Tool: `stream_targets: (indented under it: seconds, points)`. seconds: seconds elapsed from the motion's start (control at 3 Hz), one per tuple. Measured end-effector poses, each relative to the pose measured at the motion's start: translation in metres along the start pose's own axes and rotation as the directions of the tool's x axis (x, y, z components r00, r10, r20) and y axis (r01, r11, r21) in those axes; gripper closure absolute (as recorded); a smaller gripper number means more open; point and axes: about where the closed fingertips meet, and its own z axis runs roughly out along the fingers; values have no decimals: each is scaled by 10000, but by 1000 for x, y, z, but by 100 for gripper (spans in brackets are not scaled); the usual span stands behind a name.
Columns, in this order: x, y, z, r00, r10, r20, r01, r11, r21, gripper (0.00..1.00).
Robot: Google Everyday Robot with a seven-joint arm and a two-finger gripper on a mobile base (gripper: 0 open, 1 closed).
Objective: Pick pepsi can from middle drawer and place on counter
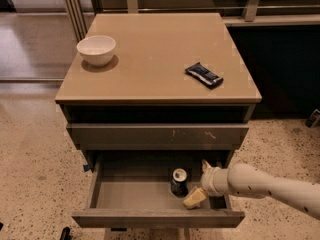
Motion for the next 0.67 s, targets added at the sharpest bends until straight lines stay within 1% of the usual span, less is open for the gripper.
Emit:
stream_targets:
  seconds: [0.33, 0.67]
  points:
    - [-7, -2, 12, 9994, 14, 349, -11, 9999, -103, 2]
    - [-16, -3, 28, 9969, 148, 773, -122, 9993, -347, 4]
